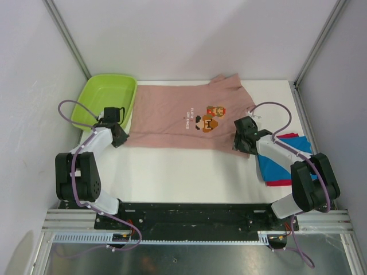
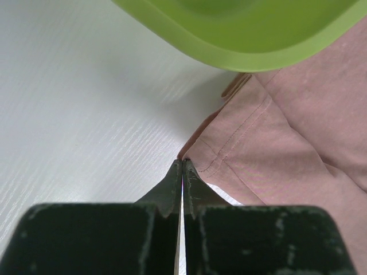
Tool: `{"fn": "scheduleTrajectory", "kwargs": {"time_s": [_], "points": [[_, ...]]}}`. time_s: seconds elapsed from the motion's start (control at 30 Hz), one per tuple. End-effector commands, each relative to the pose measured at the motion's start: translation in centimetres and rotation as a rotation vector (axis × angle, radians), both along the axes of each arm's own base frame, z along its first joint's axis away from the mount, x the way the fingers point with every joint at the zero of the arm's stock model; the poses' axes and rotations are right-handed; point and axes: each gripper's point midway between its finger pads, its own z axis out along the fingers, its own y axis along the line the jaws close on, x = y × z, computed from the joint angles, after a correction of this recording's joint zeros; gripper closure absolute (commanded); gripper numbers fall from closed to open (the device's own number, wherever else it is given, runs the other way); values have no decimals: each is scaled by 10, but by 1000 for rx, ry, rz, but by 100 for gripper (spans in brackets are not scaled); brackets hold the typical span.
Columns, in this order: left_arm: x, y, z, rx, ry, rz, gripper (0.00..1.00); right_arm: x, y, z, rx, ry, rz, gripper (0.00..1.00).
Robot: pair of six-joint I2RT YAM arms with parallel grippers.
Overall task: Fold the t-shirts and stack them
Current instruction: Flatten out the tshirt
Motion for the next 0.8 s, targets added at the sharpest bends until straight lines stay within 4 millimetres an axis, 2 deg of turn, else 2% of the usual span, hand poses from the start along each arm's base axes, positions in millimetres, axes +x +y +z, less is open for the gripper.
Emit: {"fn": "scheduleTrajectory", "kwargs": {"time_s": [0.0, 0.17, 0.27, 0.4, 0.47, 0.5, 0.57, 0.77], "points": [[3, 9, 13, 20, -34, -1, 100, -10, -10, -5, -44, 5, -37, 34], [3, 8, 12, 13, -29, -3, 100, -18, -15, -16, -34, 16, -61, 40], [4, 8, 12, 14, -29, -5, 100, -18, -18, -16, -28, 0, -78, 47], [4, 8, 13, 16, -30, -6, 100, -14, -17, -11, -2, -32, -87, 66], [4, 9, 14, 20, -31, -6, 100, -12, -16, -7, 9, -48, -85, 83], [3, 10, 14, 24, -31, -7, 100, -12, -15, -3, 13, -58, -82, 91], [2, 11, 16, 32, -30, -9, 100, -12, -14, 8, 26, -80, -76, 98], [-9, 14, 18, 57, -17, -15, 100, -19, -14, 60, 73, -156, -58, 100]]}}
